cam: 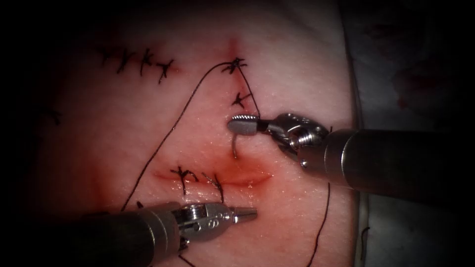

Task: Wound Closure
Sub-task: Throw the needle through the top of the incision with the right needle driver.

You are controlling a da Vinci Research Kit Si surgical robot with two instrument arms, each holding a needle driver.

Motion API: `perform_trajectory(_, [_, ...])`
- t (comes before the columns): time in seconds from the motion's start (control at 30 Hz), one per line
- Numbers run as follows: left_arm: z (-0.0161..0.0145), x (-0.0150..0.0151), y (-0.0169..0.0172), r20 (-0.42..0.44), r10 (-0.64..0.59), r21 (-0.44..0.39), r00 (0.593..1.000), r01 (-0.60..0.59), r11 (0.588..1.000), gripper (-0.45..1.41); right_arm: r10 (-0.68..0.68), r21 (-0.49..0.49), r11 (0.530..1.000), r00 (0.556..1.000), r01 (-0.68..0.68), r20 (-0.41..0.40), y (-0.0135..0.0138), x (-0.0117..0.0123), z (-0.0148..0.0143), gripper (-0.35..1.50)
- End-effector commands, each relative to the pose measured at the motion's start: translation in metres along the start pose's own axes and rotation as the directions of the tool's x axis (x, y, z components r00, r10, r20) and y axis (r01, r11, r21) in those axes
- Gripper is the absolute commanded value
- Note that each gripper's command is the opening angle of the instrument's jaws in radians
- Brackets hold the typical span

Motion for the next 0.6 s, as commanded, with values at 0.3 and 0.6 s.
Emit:
perform_trajectory(0.3, [0.0001,0.0002,-0.0001,-0.004,0.0,-0.007,1.0,0.0,1.0,-0.45,-0.12,-0.188,0.972,0.986,0.14,0.114,-0.0009,0.0003,0.0001,-0.35])
perform_trajectory(0.6, [0.0,0.0003,-0.0001,-0.004,-0.001,-0.007,1.0,0.001,1.0,-0.45,-0.294,-0.332,0.878,0.936,0.344,0.193,-0.0016,-0.0001,0.0,-0.35])
